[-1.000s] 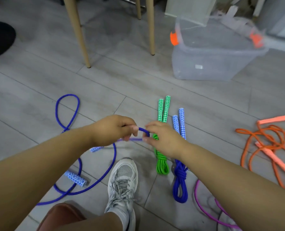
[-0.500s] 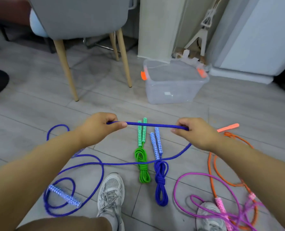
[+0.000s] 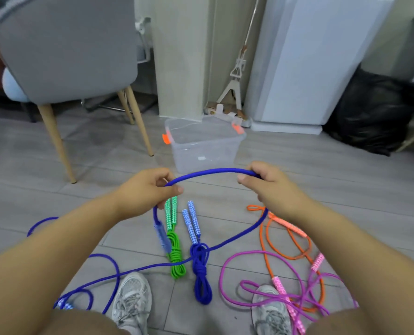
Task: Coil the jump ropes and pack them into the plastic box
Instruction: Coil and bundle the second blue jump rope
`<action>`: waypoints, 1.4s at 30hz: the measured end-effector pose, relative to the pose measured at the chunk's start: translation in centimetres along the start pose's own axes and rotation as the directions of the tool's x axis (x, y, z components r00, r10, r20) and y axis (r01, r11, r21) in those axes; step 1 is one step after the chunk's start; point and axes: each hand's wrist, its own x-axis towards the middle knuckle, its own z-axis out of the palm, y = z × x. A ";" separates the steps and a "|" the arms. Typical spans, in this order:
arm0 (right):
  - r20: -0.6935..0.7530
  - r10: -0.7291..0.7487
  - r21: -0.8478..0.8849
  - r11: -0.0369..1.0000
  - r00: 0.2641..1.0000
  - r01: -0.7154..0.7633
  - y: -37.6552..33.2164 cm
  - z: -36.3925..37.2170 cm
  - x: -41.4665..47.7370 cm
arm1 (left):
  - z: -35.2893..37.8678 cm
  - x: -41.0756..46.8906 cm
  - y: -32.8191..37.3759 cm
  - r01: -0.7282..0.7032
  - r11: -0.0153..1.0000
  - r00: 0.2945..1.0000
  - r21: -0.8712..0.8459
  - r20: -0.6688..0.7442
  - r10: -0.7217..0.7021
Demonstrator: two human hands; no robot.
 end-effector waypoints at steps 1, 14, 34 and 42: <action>0.008 -0.007 0.015 1.000 1.000 0.006 -0.2 -0.1 -0.6 | 0.3 -0.2 0.7 -0.021 0.999 1.000 -0.034 -0.002 0.021; -0.186 0.045 -0.249 0.964 0.981 -0.092 2.7 -6.2 -5.4 | 1.5 -2.0 0.9 -0.001 0.990 0.988 -0.141 -0.155 -0.021; 0.208 -0.019 0.039 0.999 0.978 0.011 -1.0 2.4 -5.4 | 4.9 -2.2 5.8 -0.073 0.865 0.960 -0.496 -0.271 -0.074; 0.108 -0.076 -0.030 0.996 0.991 0.079 0.2 1.9 -5.6 | 3.0 -1.4 4.7 -0.016 0.775 0.860 -0.632 -0.404 -0.312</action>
